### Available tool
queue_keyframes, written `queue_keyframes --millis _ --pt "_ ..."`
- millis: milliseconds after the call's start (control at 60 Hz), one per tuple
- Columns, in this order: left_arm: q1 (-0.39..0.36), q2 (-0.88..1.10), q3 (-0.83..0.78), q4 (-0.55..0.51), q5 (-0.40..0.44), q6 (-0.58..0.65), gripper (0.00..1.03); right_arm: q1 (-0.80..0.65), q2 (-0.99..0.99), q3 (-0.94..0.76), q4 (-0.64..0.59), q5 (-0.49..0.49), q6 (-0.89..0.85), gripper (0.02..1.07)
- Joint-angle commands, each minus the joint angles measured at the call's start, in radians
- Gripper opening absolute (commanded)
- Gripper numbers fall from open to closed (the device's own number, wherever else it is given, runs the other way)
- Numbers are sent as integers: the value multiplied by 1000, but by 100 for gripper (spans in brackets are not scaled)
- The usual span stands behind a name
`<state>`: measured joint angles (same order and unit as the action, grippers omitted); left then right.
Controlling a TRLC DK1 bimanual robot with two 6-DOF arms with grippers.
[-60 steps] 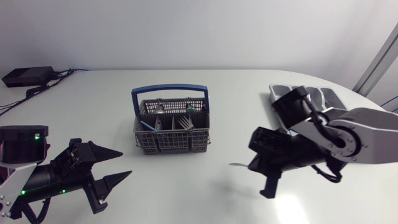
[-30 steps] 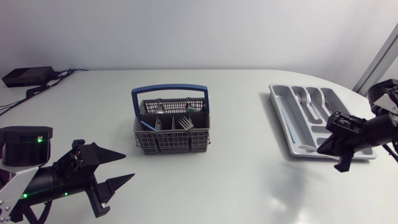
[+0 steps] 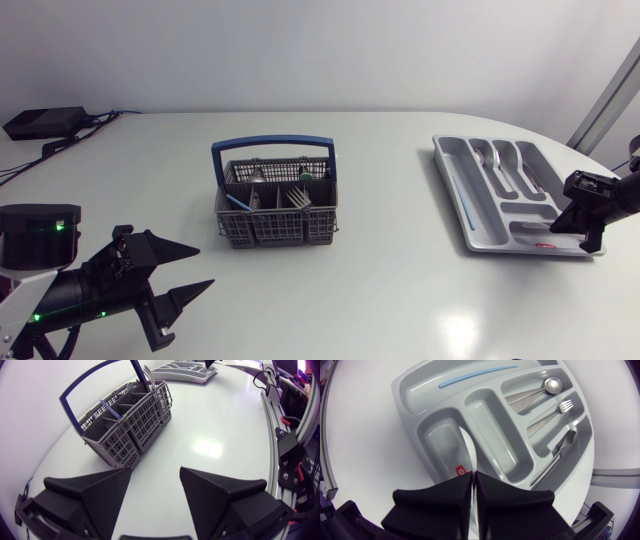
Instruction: Unload the cutlery basket into the drawer organizer.
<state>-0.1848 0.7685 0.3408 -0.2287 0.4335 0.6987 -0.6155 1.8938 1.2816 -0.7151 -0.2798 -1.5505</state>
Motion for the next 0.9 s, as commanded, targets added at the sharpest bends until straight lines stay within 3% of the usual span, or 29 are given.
queue_keyframes --millis 0,50,100,183,267,433,750,883 --pt "-8 -12 -2 -12 -9 -22 69 7 36 -1 -12 24 -66 9" --pt "-13 -17 -3 -12 -12 -27 69 16 39 -19 31 28 -71 10" --pt "-21 -20 -3 -15 -16 -31 69 23 48 -31 88 44 -53 20" --pt "-21 -34 -3 -24 -18 -33 69 28 56 -33 149 50 -11 55" --pt "-21 -49 -5 -32 -18 -33 69 26 28 -38 183 33 20 77" --pt "-16 -61 -13 -34 -18 -33 69 42 -94 -99 187 -1 67 88" --pt "45 -72 7 -32 -13 -51 69 230 -387 -271 121 -58 265 88" --pt "36 -31 38 55 -12 -120 69 382 -472 -330 123 -64 408 88"
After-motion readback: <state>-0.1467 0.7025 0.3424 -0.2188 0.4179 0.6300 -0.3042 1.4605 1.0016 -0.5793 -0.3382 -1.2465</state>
